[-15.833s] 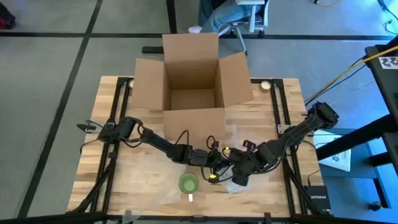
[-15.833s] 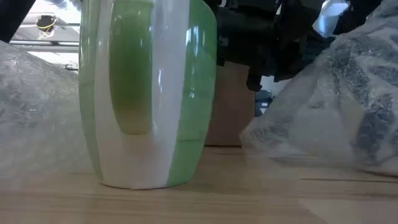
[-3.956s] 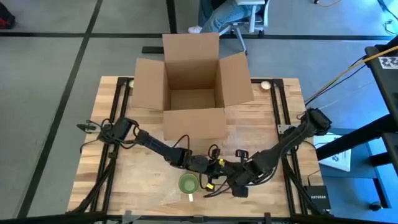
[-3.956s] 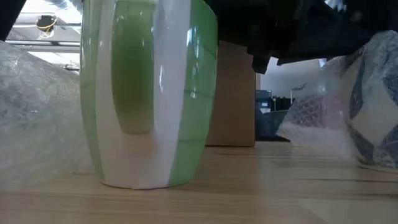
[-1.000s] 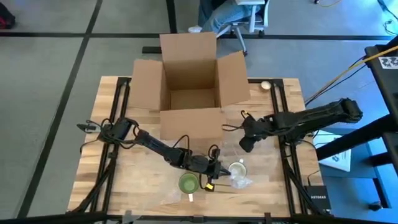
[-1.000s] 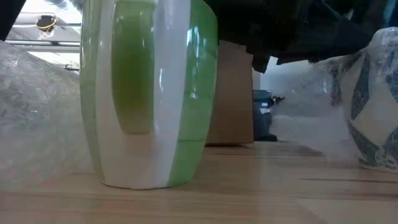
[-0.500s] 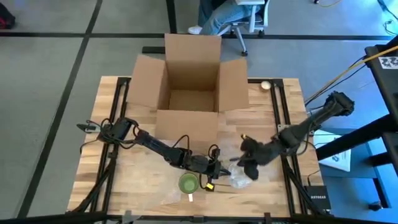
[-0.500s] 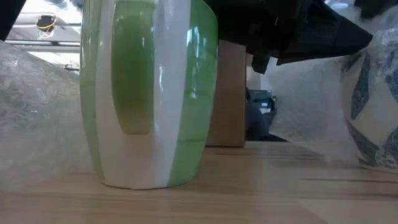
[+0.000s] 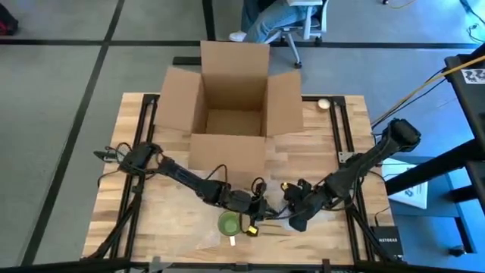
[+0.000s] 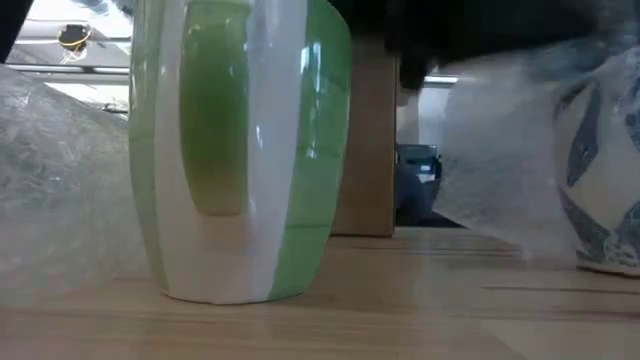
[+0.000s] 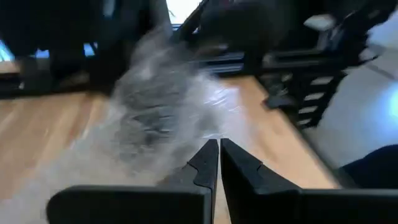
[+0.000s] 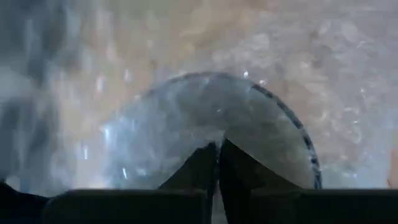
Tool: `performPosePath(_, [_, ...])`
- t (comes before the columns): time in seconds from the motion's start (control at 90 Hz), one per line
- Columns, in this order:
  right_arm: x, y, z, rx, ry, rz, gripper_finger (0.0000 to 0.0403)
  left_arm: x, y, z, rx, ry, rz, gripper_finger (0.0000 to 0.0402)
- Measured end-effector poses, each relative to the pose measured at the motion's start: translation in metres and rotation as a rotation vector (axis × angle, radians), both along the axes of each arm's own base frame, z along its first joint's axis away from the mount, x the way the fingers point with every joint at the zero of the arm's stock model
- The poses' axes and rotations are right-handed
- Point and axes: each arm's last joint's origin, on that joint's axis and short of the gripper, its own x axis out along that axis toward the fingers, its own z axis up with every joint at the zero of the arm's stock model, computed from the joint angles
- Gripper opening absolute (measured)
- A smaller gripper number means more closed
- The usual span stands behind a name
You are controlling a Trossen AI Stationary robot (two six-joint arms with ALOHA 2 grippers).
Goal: Wrap mug
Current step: Wrap the blue mug with the right transparent bubble wrap
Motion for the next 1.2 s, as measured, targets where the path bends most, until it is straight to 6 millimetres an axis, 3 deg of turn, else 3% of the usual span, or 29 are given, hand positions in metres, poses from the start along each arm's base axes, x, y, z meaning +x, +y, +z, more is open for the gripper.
performPosePath(0.111, [0.0,0.0,-0.001,-0.014,0.004,0.012,0.0,-0.017,-0.002,0.019,0.036,0.082,0.061,0.0])
performPosePath(0.222, [0.0,-0.001,0.0,-0.026,-0.002,0.028,0.0,-0.031,0.005,0.023,0.122,0.209,0.189,0.0])
performPosePath(0.289, [0.0,-0.001,0.0,-0.034,-0.008,0.034,0.0,-0.036,0.012,0.015,0.173,0.302,0.238,0.0])
performPosePath(0.422, [0.0,-0.001,-0.001,-0.05,-0.017,0.044,0.0,-0.031,0.029,-0.023,0.208,0.421,0.293,0.0])
performPosePath(0.611, [0.001,-0.001,0.0,-0.07,-0.036,0.035,0.0,-0.006,0.042,-0.04,0.185,0.282,0.32,0.0])
performPosePath(0.767, [0.001,-0.001,0.0,-0.072,-0.037,0.034,0.0,0.004,0.039,-0.025,0.196,0.126,0.284,0.0])
performPosePath(1.2, [0.001,-0.002,0.0,-0.093,-0.048,0.026,0.0,0.001,0.033,-0.029,0.199,0.189,0.22,0.0])
